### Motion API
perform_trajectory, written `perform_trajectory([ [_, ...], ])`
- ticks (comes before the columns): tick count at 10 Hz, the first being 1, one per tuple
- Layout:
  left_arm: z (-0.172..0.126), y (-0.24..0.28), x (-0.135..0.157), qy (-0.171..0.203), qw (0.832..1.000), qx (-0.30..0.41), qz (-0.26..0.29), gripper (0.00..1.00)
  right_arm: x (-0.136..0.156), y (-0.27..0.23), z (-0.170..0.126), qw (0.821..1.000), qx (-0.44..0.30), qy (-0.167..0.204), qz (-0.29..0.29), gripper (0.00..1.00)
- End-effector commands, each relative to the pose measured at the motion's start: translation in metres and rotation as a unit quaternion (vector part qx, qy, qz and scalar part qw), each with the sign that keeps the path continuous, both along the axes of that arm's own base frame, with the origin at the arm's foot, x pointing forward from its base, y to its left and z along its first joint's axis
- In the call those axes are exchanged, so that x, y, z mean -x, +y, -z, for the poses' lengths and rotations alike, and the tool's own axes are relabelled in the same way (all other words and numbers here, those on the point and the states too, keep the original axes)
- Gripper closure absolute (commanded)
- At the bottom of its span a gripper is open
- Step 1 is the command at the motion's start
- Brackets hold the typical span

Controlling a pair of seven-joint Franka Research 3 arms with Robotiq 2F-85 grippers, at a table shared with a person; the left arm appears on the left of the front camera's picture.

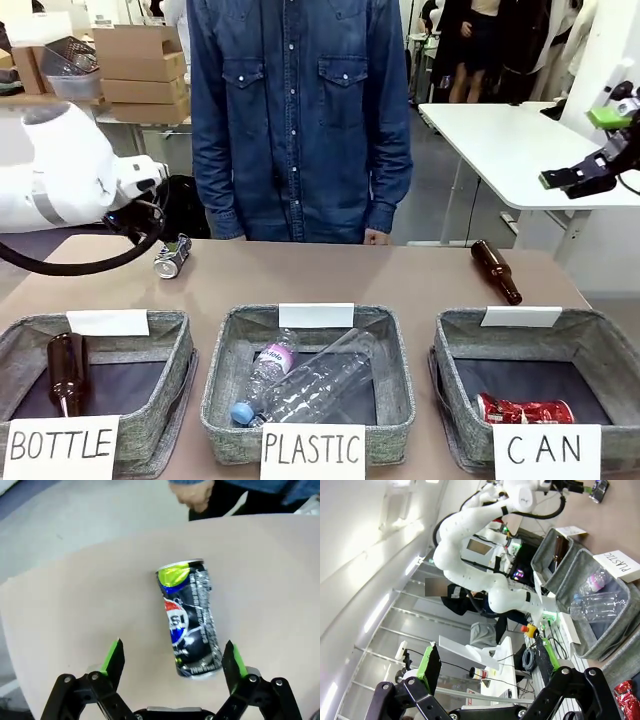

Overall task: Sort the can waste into the basket.
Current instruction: Pick up the can waste from the table and place it in the right Fabric basket.

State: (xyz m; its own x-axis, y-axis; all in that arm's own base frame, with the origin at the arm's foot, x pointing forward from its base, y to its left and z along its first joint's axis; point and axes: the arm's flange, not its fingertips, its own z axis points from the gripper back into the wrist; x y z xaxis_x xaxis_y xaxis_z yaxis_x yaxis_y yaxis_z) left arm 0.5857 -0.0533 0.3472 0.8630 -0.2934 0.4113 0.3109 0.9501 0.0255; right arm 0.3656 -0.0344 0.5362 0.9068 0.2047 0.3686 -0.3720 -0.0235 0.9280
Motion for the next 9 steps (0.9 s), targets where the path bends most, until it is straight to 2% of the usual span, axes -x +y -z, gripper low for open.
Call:
perform_trajectory([
  [1,-0.004,-0.009,-0.015,0.018,1.0,-0.011,-0.013,0.0,0.001,-0.002,0.0,1.0,0.002,-0.011,-0.007,0.0],
  [2,0.003,-0.012,-0.019,0.018,1.0,-0.017,-0.011,0.0,0.001,-0.002,0.0,1.0,0.002,-0.011,-0.007,0.0],
  [4,0.012,-0.013,-0.023,0.044,0.999,0.004,0.003,0.0,0.001,-0.002,0.0,1.0,0.002,-0.011,-0.007,0.0],
  [9,0.018,-0.027,-0.03,0.074,0.996,0.042,0.026,0.0,0.001,-0.002,0.0,1.0,0.002,-0.011,-0.007,0.0],
])
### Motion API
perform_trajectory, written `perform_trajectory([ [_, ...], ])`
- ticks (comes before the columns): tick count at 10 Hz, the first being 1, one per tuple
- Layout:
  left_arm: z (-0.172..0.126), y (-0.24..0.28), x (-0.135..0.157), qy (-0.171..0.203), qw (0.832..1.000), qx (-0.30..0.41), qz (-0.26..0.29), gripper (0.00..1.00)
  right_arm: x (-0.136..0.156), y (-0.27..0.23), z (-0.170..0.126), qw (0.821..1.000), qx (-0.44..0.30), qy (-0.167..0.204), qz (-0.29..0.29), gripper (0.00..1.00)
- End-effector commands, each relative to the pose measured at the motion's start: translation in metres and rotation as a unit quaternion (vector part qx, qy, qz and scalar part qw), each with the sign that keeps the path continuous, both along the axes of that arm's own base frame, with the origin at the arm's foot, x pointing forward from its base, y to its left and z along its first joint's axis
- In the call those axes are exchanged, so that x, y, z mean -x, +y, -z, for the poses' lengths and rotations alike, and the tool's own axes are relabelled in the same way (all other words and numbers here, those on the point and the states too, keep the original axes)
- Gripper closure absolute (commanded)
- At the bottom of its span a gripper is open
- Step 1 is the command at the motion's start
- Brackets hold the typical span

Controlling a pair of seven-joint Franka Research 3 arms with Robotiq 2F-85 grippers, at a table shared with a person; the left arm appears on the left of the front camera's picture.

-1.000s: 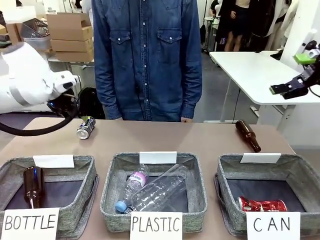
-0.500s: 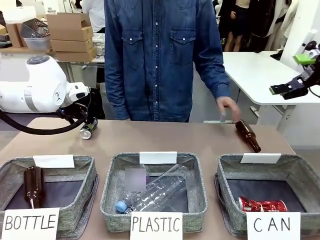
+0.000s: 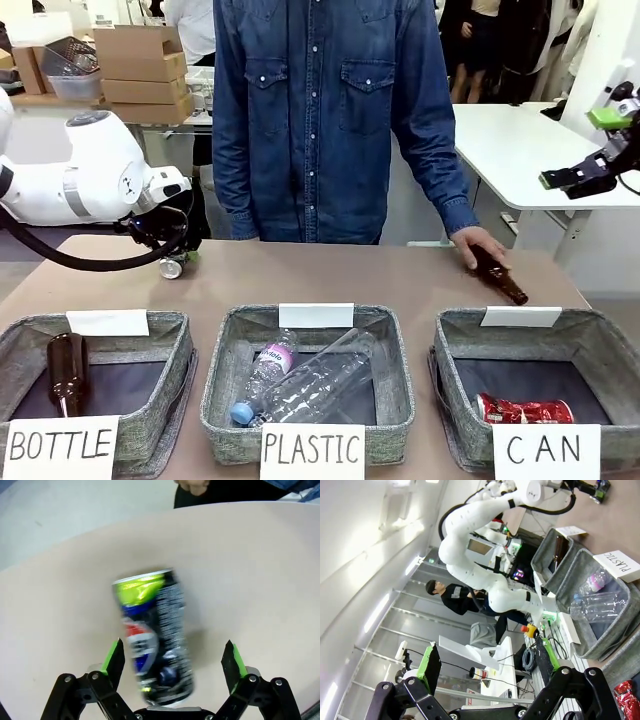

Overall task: Sort the can waste into the basket.
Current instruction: Pick up the can waste from the table and place it in the right Fabric basket.

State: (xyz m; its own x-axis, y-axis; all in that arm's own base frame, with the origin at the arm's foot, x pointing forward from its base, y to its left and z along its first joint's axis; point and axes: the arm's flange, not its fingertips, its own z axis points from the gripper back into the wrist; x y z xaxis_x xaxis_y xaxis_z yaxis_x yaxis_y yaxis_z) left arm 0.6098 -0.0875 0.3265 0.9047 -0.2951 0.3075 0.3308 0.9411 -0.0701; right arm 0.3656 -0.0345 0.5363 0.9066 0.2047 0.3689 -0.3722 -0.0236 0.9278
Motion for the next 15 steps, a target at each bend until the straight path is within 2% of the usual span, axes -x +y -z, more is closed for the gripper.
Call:
perform_trajectory([
  [1,-0.002,0.004,-0.005,0.01,1.0,0.021,0.019,0.0,0.001,-0.002,0.0,1.0,0.002,-0.011,-0.006,0.0],
  [6,0.005,0.004,-0.005,0.016,1.0,0.026,0.009,0.0,0.001,-0.002,0.0,1.0,0.002,-0.011,-0.006,0.0],
  [7,0.005,0.006,-0.007,0.007,1.0,0.017,-0.002,0.23,0.001,-0.002,0.0,1.0,0.002,-0.011,-0.006,0.0],
  [8,0.006,0.007,-0.006,0.002,1.0,0.0,-0.005,0.6,0.001,-0.002,0.0,1.0,0.002,-0.011,-0.006,0.0],
  [9,0.007,0.008,-0.005,-0.002,1.0,-0.013,-0.005,0.83,0.001,-0.002,0.0,1.0,0.002,-0.011,-0.006,0.0],
  [10,0.008,0.009,-0.004,-0.004,1.0,-0.018,-0.006,1.0,0.001,-0.002,0.0,1.0,0.002,-0.011,-0.006,0.0],
  [13,0.004,0.017,-0.005,-0.012,1.0,-0.018,-0.014,0.98,0.001,-0.002,0.0,1.0,0.002,-0.011,-0.006,0.0],
  [15,-0.004,0.028,-0.006,-0.013,1.0,-0.007,-0.026,1.0,0.001,-0.002,0.0,1.0,0.002,-0.011,-0.006,0.0],
])
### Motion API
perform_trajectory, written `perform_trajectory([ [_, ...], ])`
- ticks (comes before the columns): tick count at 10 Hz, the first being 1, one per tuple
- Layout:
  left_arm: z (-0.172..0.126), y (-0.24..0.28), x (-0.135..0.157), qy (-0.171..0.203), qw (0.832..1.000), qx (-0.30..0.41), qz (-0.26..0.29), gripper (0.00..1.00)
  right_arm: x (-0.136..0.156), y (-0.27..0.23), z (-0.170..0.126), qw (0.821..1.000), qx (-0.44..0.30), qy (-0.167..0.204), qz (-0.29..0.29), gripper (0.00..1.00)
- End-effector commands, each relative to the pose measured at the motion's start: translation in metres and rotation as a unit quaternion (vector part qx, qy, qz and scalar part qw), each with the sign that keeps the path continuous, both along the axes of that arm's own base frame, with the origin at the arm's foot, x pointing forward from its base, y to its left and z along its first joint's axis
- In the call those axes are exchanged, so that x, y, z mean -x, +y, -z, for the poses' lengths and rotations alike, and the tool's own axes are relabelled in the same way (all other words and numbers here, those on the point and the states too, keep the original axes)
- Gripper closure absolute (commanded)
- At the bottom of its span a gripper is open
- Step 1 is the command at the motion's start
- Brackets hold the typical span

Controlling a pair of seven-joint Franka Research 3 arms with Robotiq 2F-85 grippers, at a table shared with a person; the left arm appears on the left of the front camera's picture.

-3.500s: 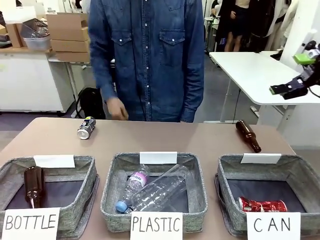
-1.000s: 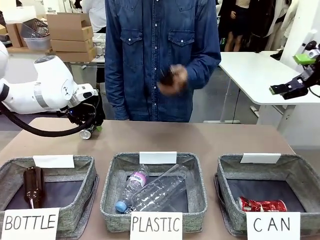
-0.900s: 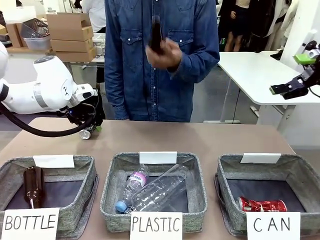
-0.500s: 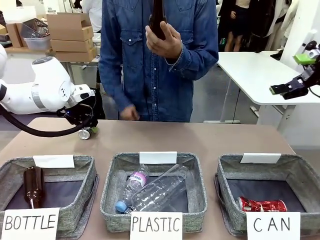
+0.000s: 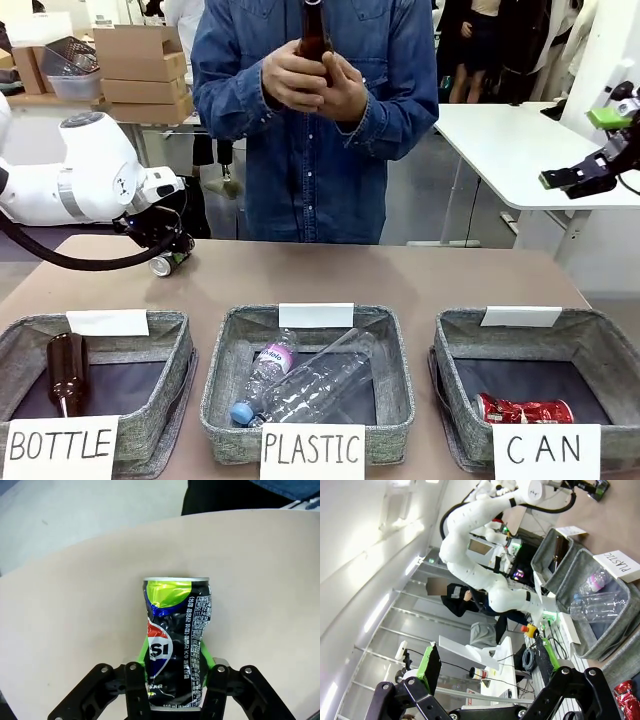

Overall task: Sort the can waste into the basket.
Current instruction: Pick up the can waste from the table and place it in the right Fabric basket.

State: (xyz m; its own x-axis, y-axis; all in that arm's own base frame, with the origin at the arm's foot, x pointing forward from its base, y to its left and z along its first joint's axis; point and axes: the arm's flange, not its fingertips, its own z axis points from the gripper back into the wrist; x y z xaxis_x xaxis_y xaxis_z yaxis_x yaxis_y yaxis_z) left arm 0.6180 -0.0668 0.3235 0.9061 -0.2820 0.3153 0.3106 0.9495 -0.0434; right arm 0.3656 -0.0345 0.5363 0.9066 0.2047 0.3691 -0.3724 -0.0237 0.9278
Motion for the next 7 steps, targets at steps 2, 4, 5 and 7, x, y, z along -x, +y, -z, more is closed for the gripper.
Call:
perform_trajectory([
  [2,-0.051,0.036,0.015,0.02,0.999,0.047,-0.017,1.0,0.001,-0.002,0.0,1.0,0.002,-0.011,-0.006,0.0],
  [4,-0.142,0.106,0.053,0.028,0.997,0.076,-0.018,1.0,0.001,-0.002,0.0,1.0,0.002,-0.011,-0.006,0.0],
  [5,-0.184,0.141,0.079,0.034,0.994,0.102,-0.011,1.0,0.001,-0.002,0.0,1.0,0.002,-0.011,-0.006,0.0],
  [7,-0.257,0.206,0.151,0.043,0.983,0.177,0.024,1.0,0.001,-0.002,0.0,1.0,0.002,-0.011,-0.006,0.0],
])
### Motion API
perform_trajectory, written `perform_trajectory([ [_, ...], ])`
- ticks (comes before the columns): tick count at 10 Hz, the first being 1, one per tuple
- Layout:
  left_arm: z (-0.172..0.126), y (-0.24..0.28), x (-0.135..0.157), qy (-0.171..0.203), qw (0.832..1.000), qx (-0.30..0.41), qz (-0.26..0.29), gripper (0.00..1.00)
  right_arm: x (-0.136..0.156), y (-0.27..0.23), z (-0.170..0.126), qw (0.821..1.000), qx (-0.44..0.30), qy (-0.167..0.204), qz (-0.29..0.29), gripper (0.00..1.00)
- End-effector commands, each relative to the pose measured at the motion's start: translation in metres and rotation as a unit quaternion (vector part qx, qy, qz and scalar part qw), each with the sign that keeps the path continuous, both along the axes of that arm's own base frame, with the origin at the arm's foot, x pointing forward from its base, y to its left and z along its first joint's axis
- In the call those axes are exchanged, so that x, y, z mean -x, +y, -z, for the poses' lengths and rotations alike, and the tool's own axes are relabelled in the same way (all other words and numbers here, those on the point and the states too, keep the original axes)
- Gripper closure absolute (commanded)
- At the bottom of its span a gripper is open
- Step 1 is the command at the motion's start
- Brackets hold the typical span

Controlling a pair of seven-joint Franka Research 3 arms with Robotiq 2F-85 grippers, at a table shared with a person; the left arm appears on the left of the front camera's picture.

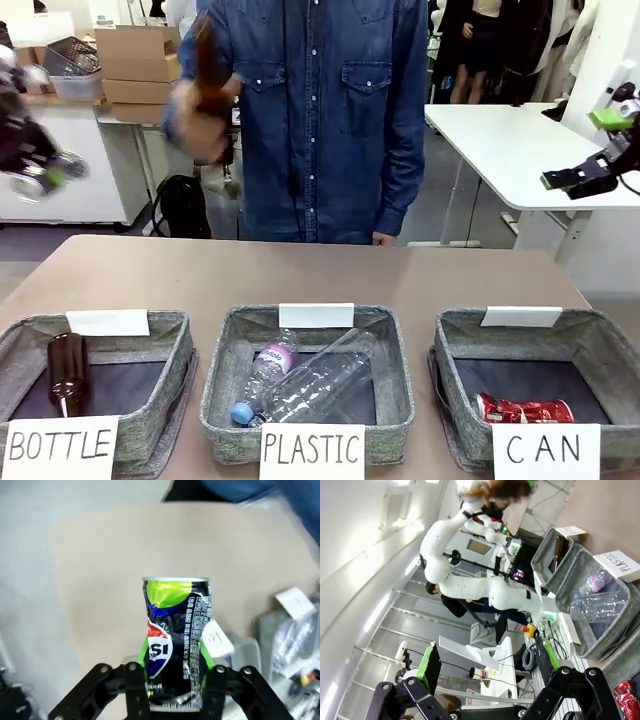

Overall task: Sort the can waste into the basket.
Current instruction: Pick up the can waste from the table and place it in the right Fabric basket.

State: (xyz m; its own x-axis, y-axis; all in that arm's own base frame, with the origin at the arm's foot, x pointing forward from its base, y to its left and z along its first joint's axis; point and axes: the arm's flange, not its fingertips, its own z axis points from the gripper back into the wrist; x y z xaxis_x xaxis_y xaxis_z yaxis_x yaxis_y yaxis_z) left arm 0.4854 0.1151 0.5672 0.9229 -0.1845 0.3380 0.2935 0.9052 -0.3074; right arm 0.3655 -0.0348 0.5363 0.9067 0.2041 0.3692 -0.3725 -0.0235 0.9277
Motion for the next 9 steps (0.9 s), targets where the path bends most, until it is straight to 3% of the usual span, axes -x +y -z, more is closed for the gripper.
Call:
perform_trajectory([
  [1,-0.038,0.045,0.054,0.011,0.993,0.095,0.07,1.0,0.001,-0.002,0.0,1.0,0.002,-0.011,-0.007,0.0],
  [3,-0.072,0.076,0.119,-0.004,0.985,0.134,0.108,1.0,0.001,-0.002,0.0,1.0,0.002,-0.011,-0.007,0.0],
  [6,-0.107,0.119,0.204,-0.048,0.982,0.151,0.105,1.0,0.001,-0.002,0.0,1.0,0.002,-0.011,-0.007,0.0],
  [9,-0.104,0.13,0.242,-0.053,0.978,0.158,0.123,1.0,0.001,-0.002,0.0,1.0,0.002,-0.011,-0.007,0.0],
])
